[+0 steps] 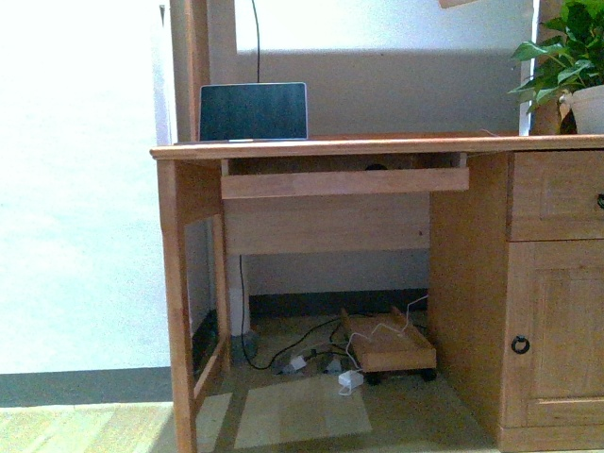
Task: Place mouse
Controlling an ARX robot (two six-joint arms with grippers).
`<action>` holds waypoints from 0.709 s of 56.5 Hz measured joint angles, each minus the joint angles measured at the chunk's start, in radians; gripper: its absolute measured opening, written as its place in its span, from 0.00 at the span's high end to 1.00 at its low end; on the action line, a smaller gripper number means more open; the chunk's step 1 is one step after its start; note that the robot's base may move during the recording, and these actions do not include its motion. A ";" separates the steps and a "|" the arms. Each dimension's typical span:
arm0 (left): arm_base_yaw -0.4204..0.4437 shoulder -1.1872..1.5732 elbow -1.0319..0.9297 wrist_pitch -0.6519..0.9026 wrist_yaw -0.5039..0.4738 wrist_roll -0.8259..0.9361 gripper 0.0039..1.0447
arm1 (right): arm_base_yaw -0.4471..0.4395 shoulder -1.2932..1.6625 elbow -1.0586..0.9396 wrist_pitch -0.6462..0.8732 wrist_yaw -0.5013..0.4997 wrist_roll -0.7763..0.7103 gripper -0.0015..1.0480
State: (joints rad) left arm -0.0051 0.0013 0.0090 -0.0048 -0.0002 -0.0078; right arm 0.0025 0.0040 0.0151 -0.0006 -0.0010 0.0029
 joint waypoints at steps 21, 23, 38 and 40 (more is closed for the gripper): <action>0.000 0.000 0.000 0.000 0.000 0.000 0.07 | 0.000 0.000 0.000 0.000 0.000 0.000 0.07; 0.000 0.000 0.000 0.000 0.000 0.000 0.07 | 0.000 0.000 0.000 0.000 0.000 0.000 0.07; 0.000 0.000 0.000 0.000 0.000 0.000 0.07 | 0.000 0.000 0.000 0.000 0.000 0.000 0.07; 0.000 0.000 0.000 0.000 0.000 0.000 0.07 | 0.000 0.000 0.000 0.000 0.000 0.000 0.07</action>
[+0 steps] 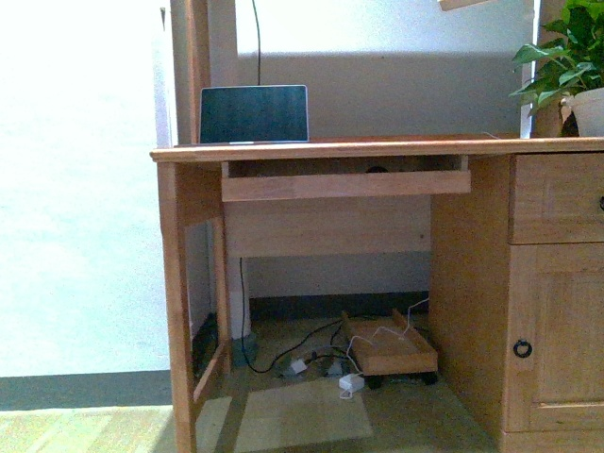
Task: Place mouse
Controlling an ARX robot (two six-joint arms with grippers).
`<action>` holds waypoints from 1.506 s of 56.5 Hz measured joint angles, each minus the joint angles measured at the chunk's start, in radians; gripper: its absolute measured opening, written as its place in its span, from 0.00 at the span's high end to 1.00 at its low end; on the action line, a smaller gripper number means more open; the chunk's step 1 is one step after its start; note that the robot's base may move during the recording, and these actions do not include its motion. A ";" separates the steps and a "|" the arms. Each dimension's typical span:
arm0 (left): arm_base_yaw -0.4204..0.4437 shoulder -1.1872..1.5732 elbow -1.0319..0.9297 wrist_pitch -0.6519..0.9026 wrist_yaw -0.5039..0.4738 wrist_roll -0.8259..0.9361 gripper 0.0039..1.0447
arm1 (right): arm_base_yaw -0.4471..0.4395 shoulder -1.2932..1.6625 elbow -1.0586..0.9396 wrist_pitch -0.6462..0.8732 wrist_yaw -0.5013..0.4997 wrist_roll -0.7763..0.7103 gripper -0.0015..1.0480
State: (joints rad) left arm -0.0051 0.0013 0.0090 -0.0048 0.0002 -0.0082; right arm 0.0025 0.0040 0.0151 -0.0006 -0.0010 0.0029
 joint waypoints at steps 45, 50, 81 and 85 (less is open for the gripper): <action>0.000 0.000 0.000 0.000 0.000 0.000 0.07 | 0.000 0.000 0.000 0.000 0.000 0.000 0.07; 0.000 0.000 0.000 0.000 0.000 0.000 0.07 | 0.000 0.000 0.000 0.000 0.000 0.000 0.07; 0.000 -0.001 0.000 0.000 0.001 0.000 0.07 | 0.000 0.000 0.000 0.000 0.000 0.000 0.07; 0.000 -0.001 0.000 0.000 0.000 0.000 0.07 | 0.000 0.002 0.000 0.000 0.003 0.000 0.07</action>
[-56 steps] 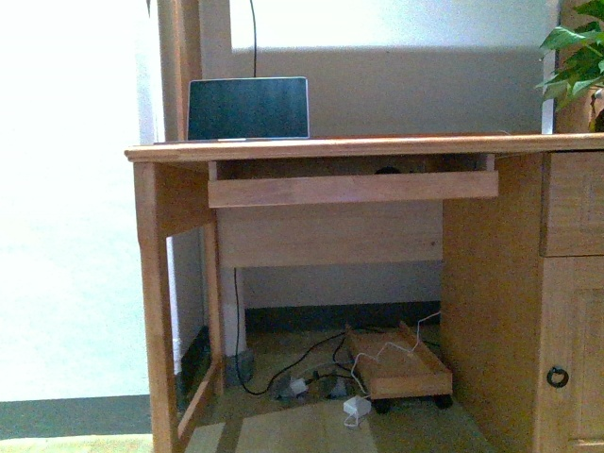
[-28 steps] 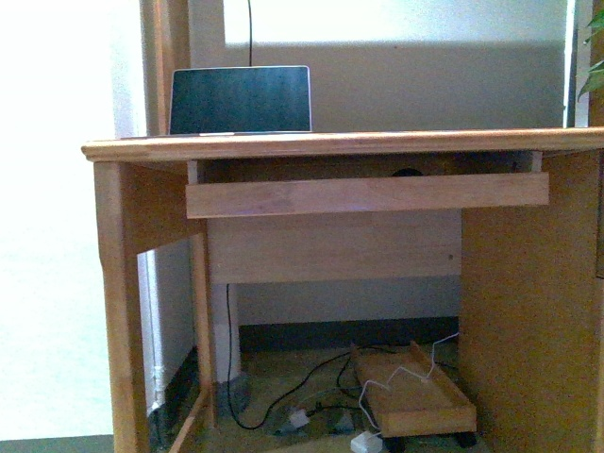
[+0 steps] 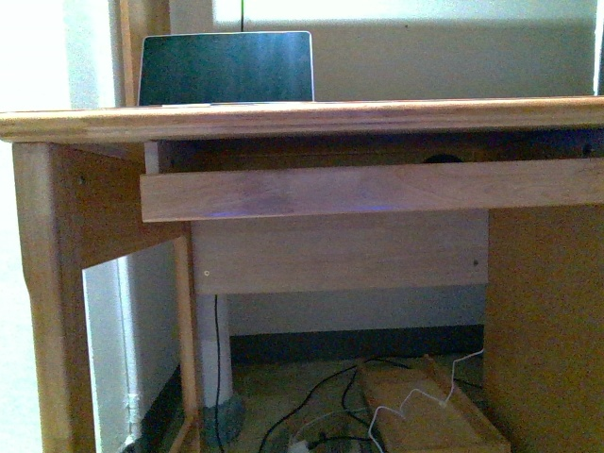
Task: Place mouse
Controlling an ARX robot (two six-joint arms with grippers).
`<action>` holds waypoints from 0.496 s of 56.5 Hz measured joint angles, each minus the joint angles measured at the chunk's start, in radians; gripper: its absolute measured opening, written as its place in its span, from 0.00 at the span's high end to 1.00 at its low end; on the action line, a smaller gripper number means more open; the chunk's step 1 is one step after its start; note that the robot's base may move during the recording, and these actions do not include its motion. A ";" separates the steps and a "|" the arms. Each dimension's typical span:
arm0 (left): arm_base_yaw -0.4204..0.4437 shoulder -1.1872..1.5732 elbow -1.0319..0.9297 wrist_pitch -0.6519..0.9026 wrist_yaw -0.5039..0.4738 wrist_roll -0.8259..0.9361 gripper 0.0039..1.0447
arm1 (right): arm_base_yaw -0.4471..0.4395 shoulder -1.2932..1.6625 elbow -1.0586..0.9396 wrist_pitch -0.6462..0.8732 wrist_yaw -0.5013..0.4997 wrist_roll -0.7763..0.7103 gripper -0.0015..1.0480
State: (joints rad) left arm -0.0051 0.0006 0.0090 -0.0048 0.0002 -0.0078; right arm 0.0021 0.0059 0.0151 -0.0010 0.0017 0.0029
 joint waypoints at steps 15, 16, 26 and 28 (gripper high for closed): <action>0.000 0.000 0.000 0.000 0.000 0.000 0.07 | 0.000 -0.001 0.000 0.000 -0.002 0.000 0.07; 0.000 0.000 0.000 0.000 0.000 0.000 0.07 | 0.000 -0.001 0.000 0.000 -0.002 0.000 0.07; 0.000 0.000 0.000 0.000 0.000 0.000 0.07 | 0.000 -0.001 0.000 0.000 -0.002 0.000 0.07; 0.000 0.000 0.000 0.000 0.000 0.000 0.07 | 0.000 -0.001 0.000 0.000 -0.002 0.000 0.07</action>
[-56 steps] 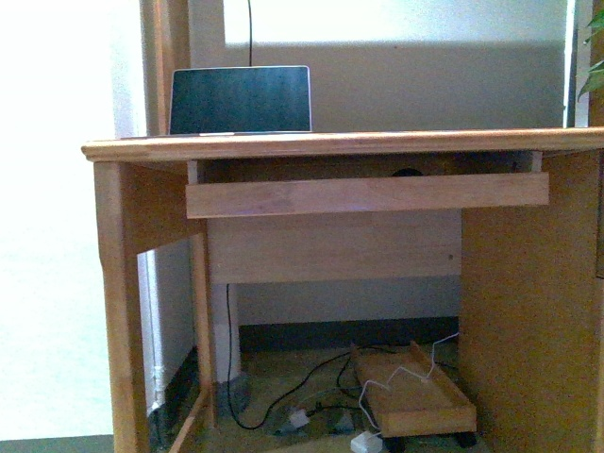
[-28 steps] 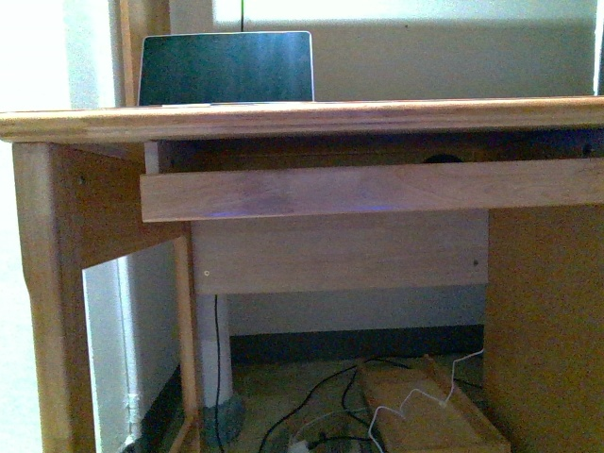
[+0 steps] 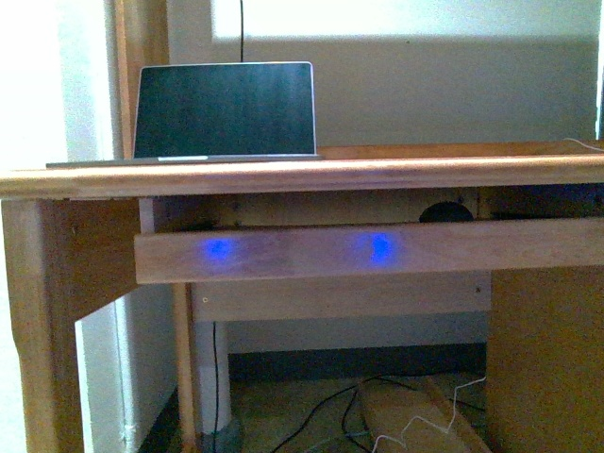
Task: Place mouse
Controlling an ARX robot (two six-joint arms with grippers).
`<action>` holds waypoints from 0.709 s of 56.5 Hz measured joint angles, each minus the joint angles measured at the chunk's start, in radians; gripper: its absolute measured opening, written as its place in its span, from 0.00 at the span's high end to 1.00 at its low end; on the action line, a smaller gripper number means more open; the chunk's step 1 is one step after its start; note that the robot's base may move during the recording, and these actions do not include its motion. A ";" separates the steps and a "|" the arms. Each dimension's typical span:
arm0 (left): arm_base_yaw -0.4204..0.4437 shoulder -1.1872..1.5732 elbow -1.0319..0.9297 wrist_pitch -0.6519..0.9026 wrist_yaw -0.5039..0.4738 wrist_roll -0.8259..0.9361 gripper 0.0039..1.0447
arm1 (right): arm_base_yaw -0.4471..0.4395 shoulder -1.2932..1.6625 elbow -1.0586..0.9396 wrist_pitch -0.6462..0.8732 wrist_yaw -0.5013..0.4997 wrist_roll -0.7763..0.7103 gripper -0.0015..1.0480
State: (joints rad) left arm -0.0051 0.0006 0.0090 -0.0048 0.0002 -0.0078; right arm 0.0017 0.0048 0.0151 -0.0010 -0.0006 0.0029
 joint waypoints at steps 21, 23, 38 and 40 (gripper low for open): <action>0.000 0.000 0.000 0.000 0.000 0.000 0.07 | 0.000 0.000 0.000 0.000 0.000 0.000 0.07; 0.000 0.001 0.000 -0.001 0.001 -0.002 0.07 | 0.000 0.000 0.000 0.000 0.000 0.000 0.07; 0.114 0.642 0.139 0.251 0.226 0.219 0.07 | 0.000 0.000 0.000 0.000 0.000 0.000 0.07; 0.120 0.761 0.167 0.362 0.229 0.314 0.07 | 0.000 0.000 0.000 0.000 0.000 0.000 0.07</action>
State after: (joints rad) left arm 0.1150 0.7616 0.1761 0.3576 0.2287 0.3061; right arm 0.0017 0.0048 0.0151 -0.0010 -0.0006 0.0029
